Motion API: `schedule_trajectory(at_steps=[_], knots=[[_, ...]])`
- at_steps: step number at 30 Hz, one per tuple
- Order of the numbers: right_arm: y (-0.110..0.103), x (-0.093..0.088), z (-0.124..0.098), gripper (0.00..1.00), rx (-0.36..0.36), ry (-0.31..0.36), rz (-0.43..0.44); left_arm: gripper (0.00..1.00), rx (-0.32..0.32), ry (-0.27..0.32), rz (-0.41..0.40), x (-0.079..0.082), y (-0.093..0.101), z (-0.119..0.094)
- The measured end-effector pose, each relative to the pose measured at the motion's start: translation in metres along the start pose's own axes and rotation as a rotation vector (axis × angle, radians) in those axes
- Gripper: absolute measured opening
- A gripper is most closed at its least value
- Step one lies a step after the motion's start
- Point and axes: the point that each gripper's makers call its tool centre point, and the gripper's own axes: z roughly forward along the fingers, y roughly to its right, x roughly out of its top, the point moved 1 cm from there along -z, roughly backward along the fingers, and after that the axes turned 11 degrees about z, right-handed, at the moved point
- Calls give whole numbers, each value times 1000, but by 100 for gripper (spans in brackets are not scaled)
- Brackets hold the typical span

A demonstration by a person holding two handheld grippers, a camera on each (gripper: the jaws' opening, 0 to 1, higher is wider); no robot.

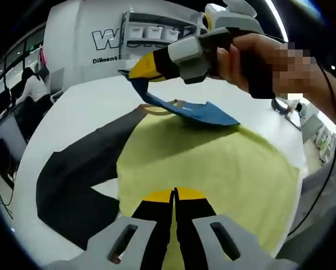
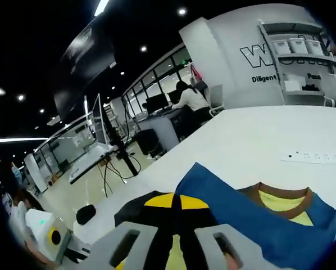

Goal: Fold the garment on the visible template until the final outline fits inside the template.

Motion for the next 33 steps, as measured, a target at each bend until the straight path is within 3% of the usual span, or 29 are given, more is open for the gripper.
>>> schedule_trajectory(at_steps=[6, 11, 25, 30, 33], knots=[[-1, -29, 13, 0, 15, -123, -56, 0, 14, -21, -12, -5, -3, 0], [5, -45, 17, 0, 4, -181, -45, 0, 14, -28, -24, -7, -4, -1], [2, -73, 34, 0, 12, -259, -1, 0, 22, -42, -43, -11, -7, -2], [-4, -72, 29, 0, 51, -240, 19, 0, 26, -40, -51, -11, -8, -2], [1, -64, 21, 17, 41, -209, -16, 0, 33, -38, -66, -10, -10, -2]])
